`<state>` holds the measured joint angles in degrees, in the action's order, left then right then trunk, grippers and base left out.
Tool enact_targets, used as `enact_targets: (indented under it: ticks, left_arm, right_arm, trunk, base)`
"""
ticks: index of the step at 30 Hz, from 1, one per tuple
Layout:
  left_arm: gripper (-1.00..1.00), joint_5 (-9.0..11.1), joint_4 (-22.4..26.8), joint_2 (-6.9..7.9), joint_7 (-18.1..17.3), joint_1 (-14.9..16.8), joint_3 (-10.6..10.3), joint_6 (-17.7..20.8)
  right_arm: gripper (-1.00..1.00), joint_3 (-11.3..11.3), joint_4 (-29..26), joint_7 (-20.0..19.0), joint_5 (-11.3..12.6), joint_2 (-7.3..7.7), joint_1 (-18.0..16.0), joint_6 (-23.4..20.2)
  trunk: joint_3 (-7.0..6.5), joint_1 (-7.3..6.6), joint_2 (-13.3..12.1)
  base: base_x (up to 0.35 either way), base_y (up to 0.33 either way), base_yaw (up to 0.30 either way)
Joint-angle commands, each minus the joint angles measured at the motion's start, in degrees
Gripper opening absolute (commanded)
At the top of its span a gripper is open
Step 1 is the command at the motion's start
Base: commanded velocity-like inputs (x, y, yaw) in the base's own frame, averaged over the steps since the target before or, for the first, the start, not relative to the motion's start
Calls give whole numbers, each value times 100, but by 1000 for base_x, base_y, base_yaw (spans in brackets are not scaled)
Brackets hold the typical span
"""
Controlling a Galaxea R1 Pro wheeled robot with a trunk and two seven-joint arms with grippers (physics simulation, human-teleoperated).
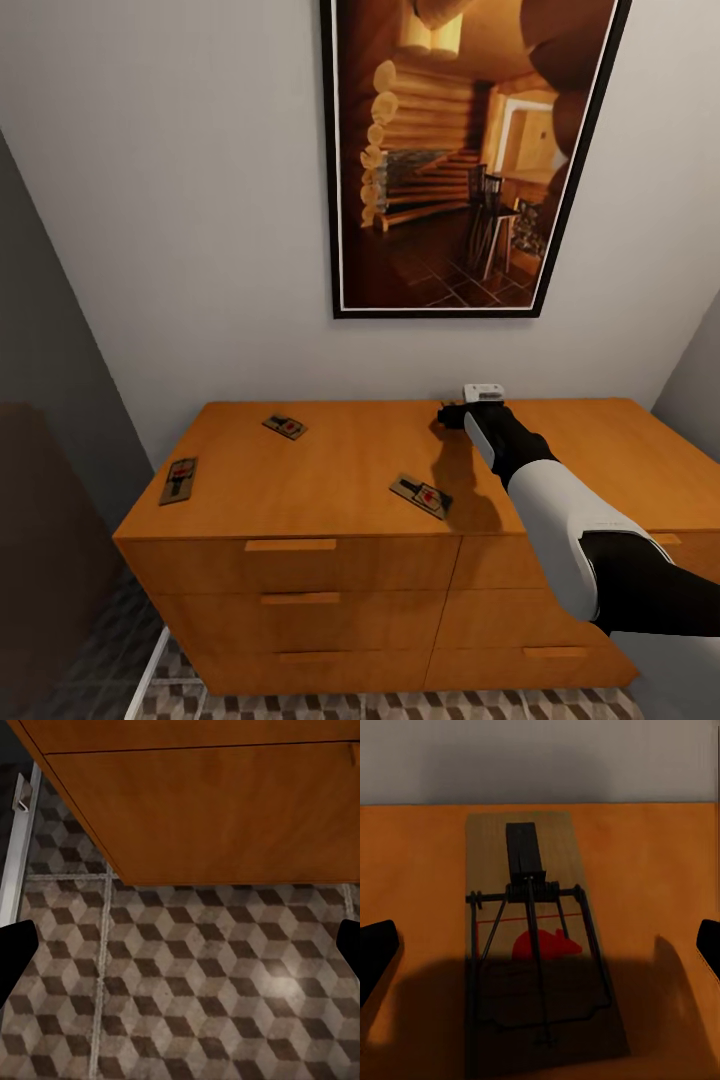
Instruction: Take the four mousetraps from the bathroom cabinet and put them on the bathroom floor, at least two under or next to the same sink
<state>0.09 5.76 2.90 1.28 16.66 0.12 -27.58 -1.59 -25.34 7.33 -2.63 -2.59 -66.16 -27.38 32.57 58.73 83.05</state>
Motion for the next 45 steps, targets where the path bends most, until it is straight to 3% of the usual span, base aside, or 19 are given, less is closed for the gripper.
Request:
enact_targets:
  ticks: [1, 45]
  left_arm:
    - [100, 0, -5, 0, 12, 4, -3, -19]
    - [100, 0, -5, 0, 12, 4, -3, -19]
  right_arm:
    - [100, -16, -6, 5, -24, -4, -2, -17]
    - [100, -8, 151, 6, -18, -4, -2, 39]
  trunk:
    - [6, 0, 3]
    - [6, 0, 3]
  base:
    - [0, 0, 0]
    - [0, 0, 0]
